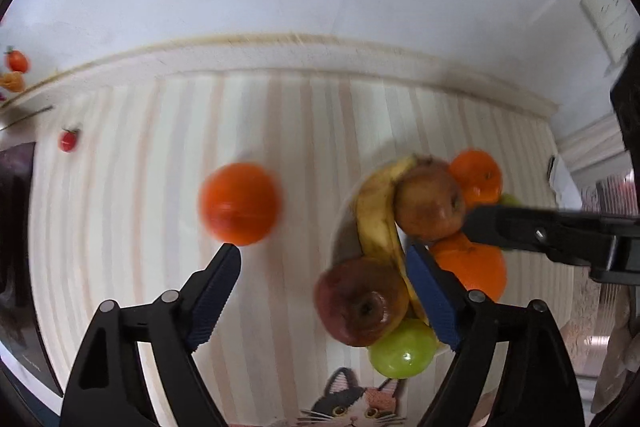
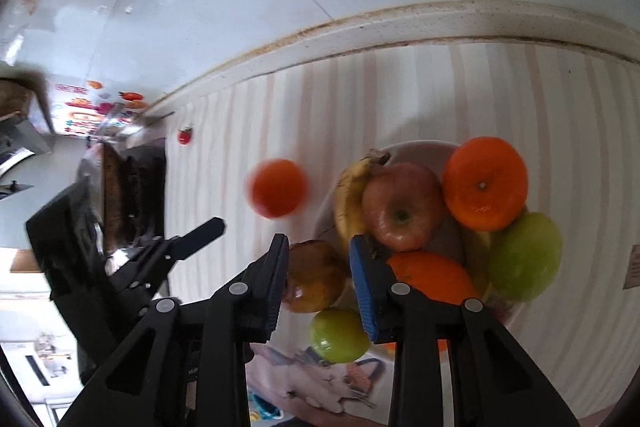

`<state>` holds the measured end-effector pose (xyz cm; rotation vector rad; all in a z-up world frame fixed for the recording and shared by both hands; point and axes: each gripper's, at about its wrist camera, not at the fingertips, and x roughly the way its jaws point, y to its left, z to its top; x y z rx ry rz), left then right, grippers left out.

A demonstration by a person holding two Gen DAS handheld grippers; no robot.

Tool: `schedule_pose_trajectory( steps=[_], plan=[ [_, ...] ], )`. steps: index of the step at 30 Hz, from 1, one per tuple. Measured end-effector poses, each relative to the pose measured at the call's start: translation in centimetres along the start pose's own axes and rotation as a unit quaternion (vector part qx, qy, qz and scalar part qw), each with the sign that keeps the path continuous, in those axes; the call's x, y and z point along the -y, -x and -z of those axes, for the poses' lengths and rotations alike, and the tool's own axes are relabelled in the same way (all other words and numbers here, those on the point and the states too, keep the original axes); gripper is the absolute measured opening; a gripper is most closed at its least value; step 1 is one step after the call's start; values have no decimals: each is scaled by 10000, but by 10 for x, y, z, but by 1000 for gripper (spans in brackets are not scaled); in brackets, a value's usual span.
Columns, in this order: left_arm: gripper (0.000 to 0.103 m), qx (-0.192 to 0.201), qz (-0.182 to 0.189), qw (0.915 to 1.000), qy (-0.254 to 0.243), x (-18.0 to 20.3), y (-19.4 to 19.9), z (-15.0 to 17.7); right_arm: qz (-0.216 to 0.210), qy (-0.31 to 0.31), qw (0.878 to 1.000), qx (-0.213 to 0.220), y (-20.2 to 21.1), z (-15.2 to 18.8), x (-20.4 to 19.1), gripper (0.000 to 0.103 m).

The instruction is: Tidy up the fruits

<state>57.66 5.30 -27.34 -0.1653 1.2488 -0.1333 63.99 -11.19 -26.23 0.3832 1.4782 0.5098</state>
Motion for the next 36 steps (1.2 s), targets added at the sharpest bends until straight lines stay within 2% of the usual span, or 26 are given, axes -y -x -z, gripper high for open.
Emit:
schedule_pose_trajectory(
  steps=[2, 4, 6, 8, 11, 14, 20, 23, 25, 28, 31, 36],
  plan=[
    [84, 190, -167, 9993, 283, -21, 16, -1, -10, 89, 9998, 157, 9, 7, -4, 36],
    [84, 282, -470, 9972, 510, -46, 20, -6, 26, 133, 9995, 301, 14, 11, -8, 43],
    [84, 211, -712, 9948, 698, -72, 15, -11, 138, 55, 9988, 460, 15, 16, -8, 63],
    [84, 35, -823, 9910, 1052, -103, 8, -12, 220, -13, 9981, 582, 11, 21, -11, 75],
    [84, -134, -880, 9835, 1573, -143, 3, -12, 80, -177, 9974, 693, -3, 26, -15, 76],
    [84, 45, -953, 9736, 2073, -173, 13, 4, 77, -350, 9959, 831, -16, 33, -19, 76],
    [84, 59, -1566, 9680, 1961, -182, 22, 52, 29, -188, 9960, 873, -39, 43, -50, 77],
    [84, 4, -1706, 9674, 1874, -185, 19, 69, 90, -77, 9962, 860, -47, 46, -63, 79],
    [84, -65, -1618, 9680, 1915, -193, 13, 68, 146, -46, 9965, 827, -52, 44, -71, 80],
    [84, 20, -1429, 9686, 2033, -202, 16, 49, 263, 53, 9963, 814, -57, 36, -82, 79],
    [84, 208, -1334, 9704, 2003, -215, 21, 13, 285, 24, 9960, 847, -63, 23, -89, 80],
    [84, 66, -1199, 9715, 2042, -252, 0, -57, 459, 17, 9944, 954, -79, -8, -99, 80]
  ],
)
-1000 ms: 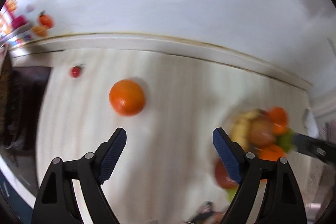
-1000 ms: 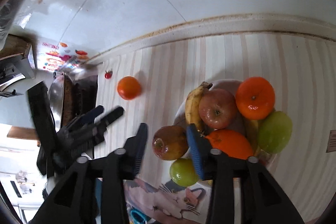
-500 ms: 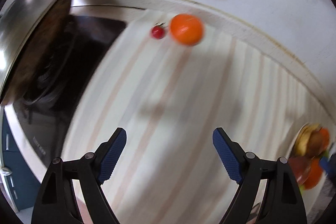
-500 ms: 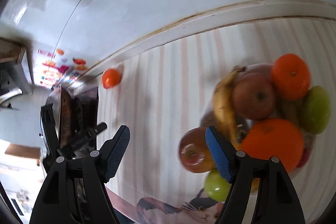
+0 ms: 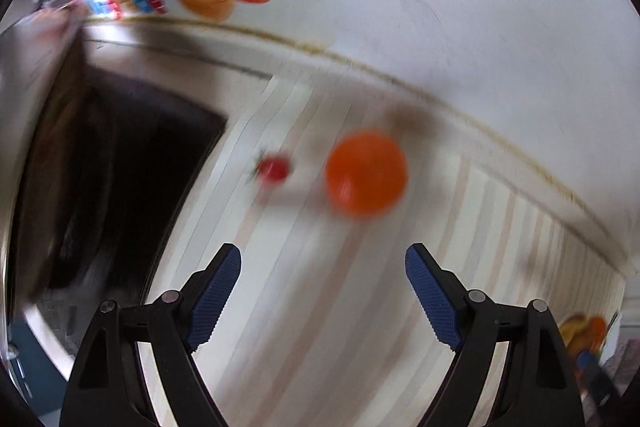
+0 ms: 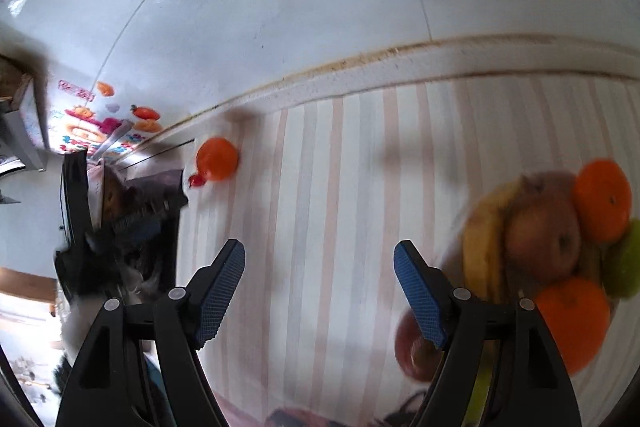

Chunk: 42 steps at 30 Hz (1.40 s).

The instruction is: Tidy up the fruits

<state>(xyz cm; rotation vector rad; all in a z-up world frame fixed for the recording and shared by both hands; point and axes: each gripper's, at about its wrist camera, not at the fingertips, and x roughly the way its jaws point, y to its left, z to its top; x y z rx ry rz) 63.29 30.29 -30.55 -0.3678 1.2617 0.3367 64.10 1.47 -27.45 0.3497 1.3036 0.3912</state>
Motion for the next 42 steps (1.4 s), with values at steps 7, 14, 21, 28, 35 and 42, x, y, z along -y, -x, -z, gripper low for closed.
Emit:
schedule_pose_trajectory(
  steps=[7, 14, 21, 28, 35, 42],
  plan=[
    [84, -449, -143, 9971, -597, 27, -50, -42, 173, -189, 9996, 84, -16, -30, 2, 80],
    [63, -313, -311, 9922, -1167, 53, -68, -41, 327, -214, 9991, 174, -5, -30, 16, 80],
    [63, 53, 224, 9923, -1214, 69, -18, 2, 382, -296, 9976, 495, 57, -17, 49, 79],
    [63, 105, 1304, 9733, -1888, 138, 64, 99, 505, -717, 9921, 901, 130, 17, 115, 80],
    [63, -255, 1825, 9438, -2743, 240, 94, 175, 412, -1192, 9878, 914, 152, 68, 172, 79],
    [63, -582, 1763, 9395, -2879, 299, 80, 178, 360, -1467, 9845, 891, 155, 100, 213, 80]
  ],
)
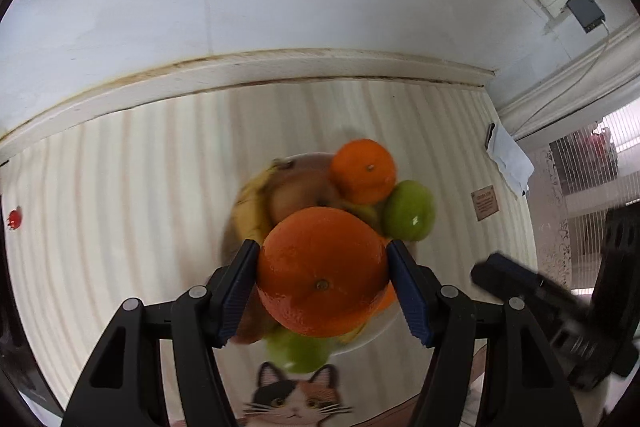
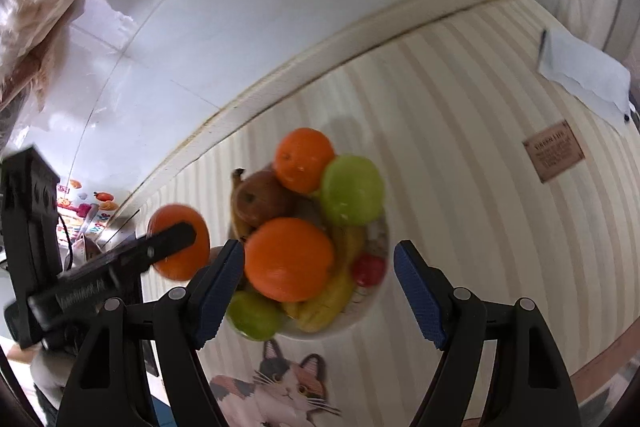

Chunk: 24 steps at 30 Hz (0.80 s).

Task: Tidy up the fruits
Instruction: 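Carry the tangerine in the left gripper over the plate and lower it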

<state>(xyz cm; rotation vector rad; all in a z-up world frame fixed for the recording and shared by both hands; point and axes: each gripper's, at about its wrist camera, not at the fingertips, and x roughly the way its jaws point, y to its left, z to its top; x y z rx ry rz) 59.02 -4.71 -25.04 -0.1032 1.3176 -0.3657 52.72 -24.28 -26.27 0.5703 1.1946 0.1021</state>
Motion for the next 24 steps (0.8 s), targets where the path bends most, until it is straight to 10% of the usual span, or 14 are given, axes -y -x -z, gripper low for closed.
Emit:
schedule_pose_trajectory(
  steps=[24],
  plan=[
    [63, -656, -656, 9956, 145, -2, -18, 29, -239, 113, 9994, -232, -5, -15, 15, 79]
  ],
)
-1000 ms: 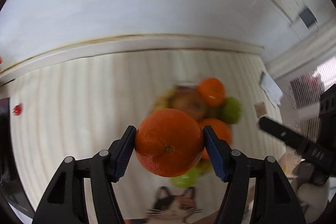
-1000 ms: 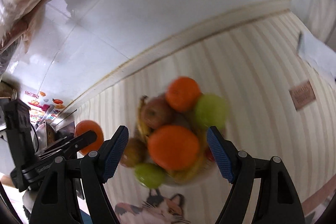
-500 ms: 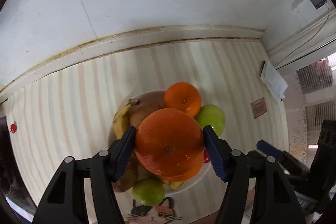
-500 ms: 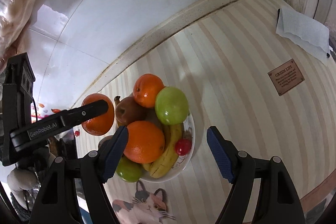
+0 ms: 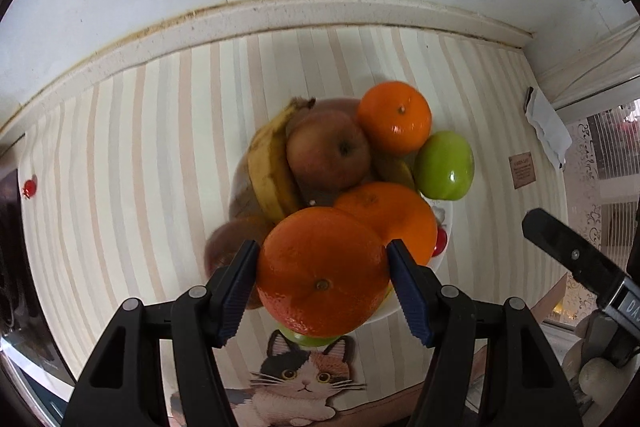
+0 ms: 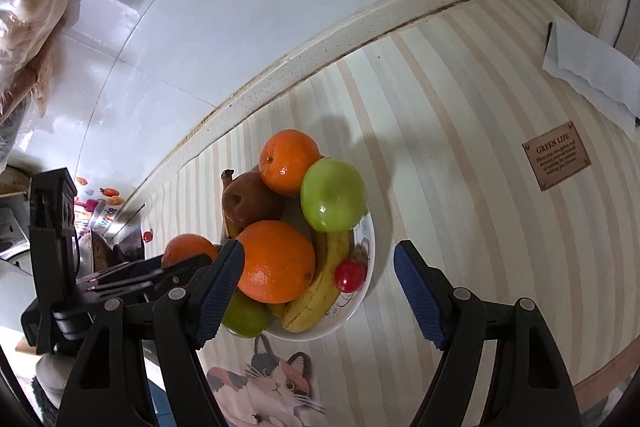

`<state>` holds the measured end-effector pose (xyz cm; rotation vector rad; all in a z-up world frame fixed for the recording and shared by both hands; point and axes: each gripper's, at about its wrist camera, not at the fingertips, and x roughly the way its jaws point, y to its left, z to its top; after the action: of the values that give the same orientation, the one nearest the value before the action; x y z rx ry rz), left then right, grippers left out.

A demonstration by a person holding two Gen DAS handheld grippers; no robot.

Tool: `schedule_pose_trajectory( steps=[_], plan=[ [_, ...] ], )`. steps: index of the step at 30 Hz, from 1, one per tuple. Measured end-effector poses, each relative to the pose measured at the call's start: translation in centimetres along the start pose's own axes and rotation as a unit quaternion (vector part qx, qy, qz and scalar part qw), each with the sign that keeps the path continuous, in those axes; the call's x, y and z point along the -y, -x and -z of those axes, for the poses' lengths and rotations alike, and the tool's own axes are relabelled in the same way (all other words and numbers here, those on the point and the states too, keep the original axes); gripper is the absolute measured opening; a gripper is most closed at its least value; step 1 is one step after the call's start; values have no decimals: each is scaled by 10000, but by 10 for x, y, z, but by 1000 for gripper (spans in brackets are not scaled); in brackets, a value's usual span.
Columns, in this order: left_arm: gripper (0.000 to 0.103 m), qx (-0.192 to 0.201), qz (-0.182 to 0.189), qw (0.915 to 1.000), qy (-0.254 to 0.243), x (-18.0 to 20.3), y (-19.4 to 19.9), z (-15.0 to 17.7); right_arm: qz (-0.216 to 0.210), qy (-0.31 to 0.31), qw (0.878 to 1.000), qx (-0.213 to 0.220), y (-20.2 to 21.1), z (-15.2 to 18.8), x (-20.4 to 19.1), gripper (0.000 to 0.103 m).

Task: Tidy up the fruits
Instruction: 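Carry the tangerine in the left gripper over the plate and lower it, then open the left gripper to release the tangerine onto the fruit pile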

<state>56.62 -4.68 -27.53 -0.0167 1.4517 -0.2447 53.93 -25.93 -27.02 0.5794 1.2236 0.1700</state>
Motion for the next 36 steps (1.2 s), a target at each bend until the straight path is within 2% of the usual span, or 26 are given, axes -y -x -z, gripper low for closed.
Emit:
schedule_pose_trajectory(
  steps=[12, 20, 22, 24, 25, 27, 30, 32, 36],
  plan=[
    [64, 10, 1, 9999, 112, -1, -7, 2, 48, 29, 9999, -125, -13, 0, -4, 79],
    [64, 36, -68, 9999, 147, -1, -7, 0, 70, 64, 9999, -48, -9, -1, -7, 80],
    [64, 120, -30, 9997, 202, -2, -1, 1, 167, 140, 9998, -3, -5, 0, -9, 82],
    [64, 272, 15, 9993, 274, -4, 9, 2, 317, 292, 9991, 51, -1, 3, -12, 92],
    [65, 387, 38, 9988, 314, -6, 17, 4, 466, 427, 9980, 73, 2, 5, -15, 94],
    [73, 556, 3, 9978, 348, -8, 28, 8, 717, 679, 9951, 98, 6, 12, -21, 97],
    [90, 810, -158, 9960, 334, -9, 43, 23, 1093, 1137, 9874, 141, 12, 32, -35, 98],
    [92, 930, -300, 9948, 295, -9, 51, 38, 1302, 1404, 9813, 211, 18, 47, -44, 99],
    [96, 1077, -433, 9931, 168, -5, 62, 69, 1436, 1536, 9768, 402, 35, 71, -53, 100]
  ],
)
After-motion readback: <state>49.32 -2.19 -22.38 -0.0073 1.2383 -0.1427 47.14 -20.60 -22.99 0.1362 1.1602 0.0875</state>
